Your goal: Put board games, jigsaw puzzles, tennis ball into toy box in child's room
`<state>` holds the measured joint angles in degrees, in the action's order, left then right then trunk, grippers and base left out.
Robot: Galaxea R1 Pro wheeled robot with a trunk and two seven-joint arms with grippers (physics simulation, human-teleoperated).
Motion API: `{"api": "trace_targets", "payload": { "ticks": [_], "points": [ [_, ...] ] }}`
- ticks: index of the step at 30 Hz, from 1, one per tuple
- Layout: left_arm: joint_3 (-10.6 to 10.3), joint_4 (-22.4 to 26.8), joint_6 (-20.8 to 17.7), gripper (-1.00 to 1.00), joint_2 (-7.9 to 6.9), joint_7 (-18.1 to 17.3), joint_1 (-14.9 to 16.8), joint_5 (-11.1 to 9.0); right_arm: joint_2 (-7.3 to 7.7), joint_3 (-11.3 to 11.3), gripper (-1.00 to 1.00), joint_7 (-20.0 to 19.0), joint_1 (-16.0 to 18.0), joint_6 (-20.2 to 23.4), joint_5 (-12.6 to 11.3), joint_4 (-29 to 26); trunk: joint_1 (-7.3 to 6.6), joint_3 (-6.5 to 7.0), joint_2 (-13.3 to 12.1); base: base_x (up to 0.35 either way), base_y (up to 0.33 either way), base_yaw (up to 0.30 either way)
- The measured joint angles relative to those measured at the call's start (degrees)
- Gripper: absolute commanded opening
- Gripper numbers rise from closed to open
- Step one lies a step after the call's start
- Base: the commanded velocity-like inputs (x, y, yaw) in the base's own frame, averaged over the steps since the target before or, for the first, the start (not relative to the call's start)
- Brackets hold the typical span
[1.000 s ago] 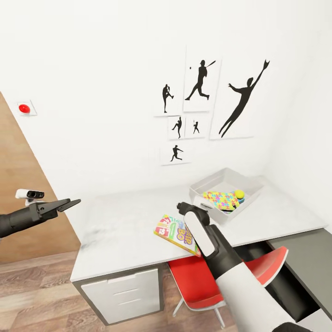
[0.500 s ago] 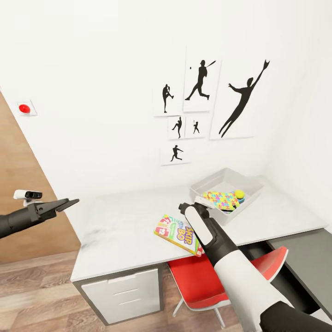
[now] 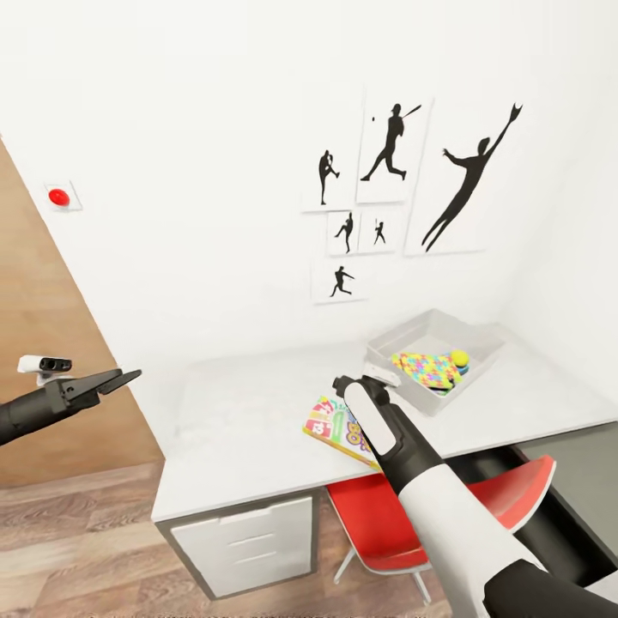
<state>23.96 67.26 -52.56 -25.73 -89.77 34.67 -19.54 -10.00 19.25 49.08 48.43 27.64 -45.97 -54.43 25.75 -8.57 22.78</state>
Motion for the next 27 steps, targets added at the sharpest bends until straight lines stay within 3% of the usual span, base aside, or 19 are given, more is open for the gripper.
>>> {"api": "trace_targets", "payload": {
  "ticks": [13,27],
  "points": [
    [0.0,0.0,0.2,1.0,0.0,0.0,0.0,0.0,0.0,-0.1,1.0,0.1,1.1,-0.9,0.0,0.0,0.0,-1.21,0.0,0.0,0.183,0.0],
    [0.0,0.0,0.3,1.0,0.0,0.0,0.0,0.0,0.0,-0.1,1.0,1.0,4.3,-0.7,0.0,0.4,0.0,-2.53,0.0,0.0,0.002,0.0]
  ]
}}
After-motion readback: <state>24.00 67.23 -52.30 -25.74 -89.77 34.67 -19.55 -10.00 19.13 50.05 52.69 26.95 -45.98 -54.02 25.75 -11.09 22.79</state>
